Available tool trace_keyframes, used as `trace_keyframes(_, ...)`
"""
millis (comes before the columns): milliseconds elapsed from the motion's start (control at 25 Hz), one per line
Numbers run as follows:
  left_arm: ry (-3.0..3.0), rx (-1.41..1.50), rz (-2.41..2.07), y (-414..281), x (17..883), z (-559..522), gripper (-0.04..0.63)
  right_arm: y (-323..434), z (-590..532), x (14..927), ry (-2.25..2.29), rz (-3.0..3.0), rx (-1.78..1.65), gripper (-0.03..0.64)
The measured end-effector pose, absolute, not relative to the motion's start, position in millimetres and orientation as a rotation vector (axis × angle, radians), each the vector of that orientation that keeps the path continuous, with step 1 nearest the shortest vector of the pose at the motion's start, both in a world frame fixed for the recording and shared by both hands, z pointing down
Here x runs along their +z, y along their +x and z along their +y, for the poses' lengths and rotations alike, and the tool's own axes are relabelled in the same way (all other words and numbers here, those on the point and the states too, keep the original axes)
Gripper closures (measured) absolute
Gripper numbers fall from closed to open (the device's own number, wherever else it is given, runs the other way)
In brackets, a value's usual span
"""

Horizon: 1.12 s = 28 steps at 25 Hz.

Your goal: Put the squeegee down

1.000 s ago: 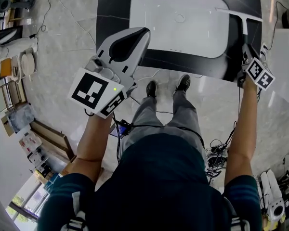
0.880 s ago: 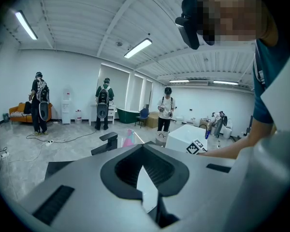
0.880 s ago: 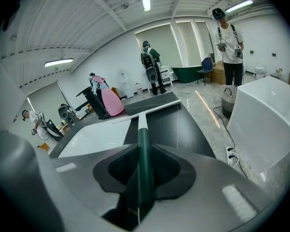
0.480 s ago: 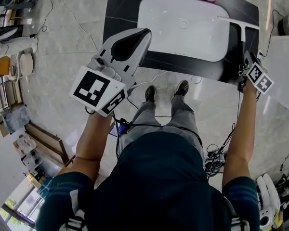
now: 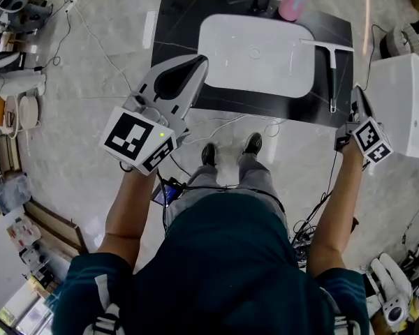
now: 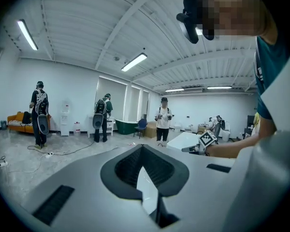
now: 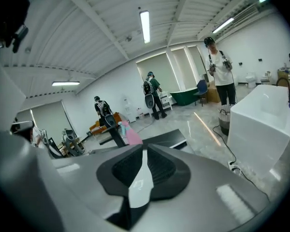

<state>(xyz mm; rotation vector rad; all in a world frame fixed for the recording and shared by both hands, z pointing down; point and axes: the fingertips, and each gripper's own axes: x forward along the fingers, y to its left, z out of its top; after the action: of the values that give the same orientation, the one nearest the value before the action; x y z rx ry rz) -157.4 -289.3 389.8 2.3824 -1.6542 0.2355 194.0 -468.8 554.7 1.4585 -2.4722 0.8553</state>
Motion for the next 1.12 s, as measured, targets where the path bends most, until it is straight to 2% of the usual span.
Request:
trace_keyframes(120,2.404,0.222,-1.660,-162.8,380.0,-274.9,0.591,182.5,-445.7,512.4,1.416,-2.564,0.802,0.604)
trace_keyframes(640,2.463,0.164,-1.691,-195.5,352.6,-208.6,0.591,127.0,-323.8,309.8,1.285,-2.906,0.351,0.609)
trace_keyframes(840,2.477,0.146,-1.693,-206.9,347.7,-187.2,0.591,101.9,-273.6,274.9,1.256,-2.883,0.141,0.611)
trace_keyframes(1120,2.495,0.119,-1.679,-222.1,345.4,-164.3,0.591,86.9,-227.4,248.7,1.250,-2.896,0.066,0.611)
